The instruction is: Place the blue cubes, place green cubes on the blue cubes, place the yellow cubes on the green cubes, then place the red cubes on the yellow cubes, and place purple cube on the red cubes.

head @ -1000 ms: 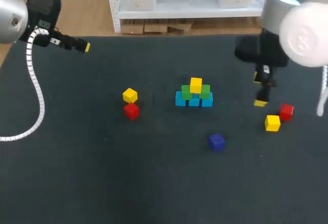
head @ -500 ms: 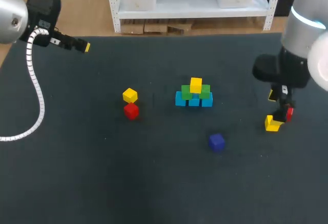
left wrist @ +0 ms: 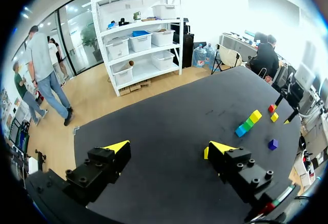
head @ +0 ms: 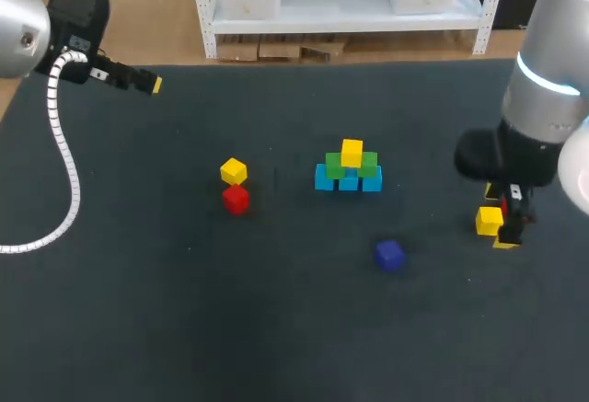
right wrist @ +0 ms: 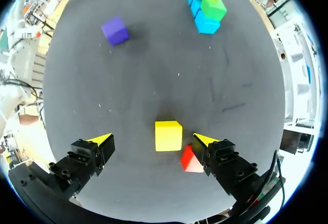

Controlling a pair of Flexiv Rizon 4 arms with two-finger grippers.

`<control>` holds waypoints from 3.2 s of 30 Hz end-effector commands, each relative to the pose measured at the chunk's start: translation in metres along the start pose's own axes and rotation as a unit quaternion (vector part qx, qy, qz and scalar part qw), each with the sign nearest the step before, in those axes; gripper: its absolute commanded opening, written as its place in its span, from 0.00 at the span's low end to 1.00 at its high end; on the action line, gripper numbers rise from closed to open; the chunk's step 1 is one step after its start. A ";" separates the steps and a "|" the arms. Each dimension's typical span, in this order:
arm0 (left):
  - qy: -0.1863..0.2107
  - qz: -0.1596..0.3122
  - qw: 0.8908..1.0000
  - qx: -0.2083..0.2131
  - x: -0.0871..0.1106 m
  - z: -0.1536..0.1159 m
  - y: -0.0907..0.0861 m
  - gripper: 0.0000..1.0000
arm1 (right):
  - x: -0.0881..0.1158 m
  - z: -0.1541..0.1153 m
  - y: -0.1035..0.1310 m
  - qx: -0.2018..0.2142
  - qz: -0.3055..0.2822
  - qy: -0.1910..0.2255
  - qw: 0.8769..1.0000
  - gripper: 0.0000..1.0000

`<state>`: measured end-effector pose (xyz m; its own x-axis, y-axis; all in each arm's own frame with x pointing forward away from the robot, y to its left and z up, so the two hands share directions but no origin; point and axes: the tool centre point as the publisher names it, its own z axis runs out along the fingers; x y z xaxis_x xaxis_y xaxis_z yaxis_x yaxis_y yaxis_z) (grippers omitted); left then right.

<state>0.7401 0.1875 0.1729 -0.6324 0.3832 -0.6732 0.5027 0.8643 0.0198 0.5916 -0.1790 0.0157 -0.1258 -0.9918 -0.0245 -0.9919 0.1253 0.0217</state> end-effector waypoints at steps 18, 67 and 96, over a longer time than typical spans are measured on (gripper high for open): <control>-0.002 0.001 1.000 0.004 0.001 0.000 0.002 1.00 | -0.002 0.017 -0.011 -0.006 -0.009 0.012 1.000 0.05; -0.002 0.001 1.000 0.004 0.001 0.000 0.002 1.00 | -0.145 -0.065 -0.089 0.030 -0.061 -0.004 0.998 0.00; -0.002 0.001 1.000 0.004 0.001 0.000 0.002 1.00 | -0.176 -0.047 -0.094 0.026 -0.085 0.001 0.996 0.00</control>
<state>0.7401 0.1875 0.1729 -0.6324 0.3832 -0.6732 0.5026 0.8643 0.0199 0.7044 -0.0201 0.0658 0.0417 -0.9988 -0.0240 -0.9984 -0.0407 -0.0404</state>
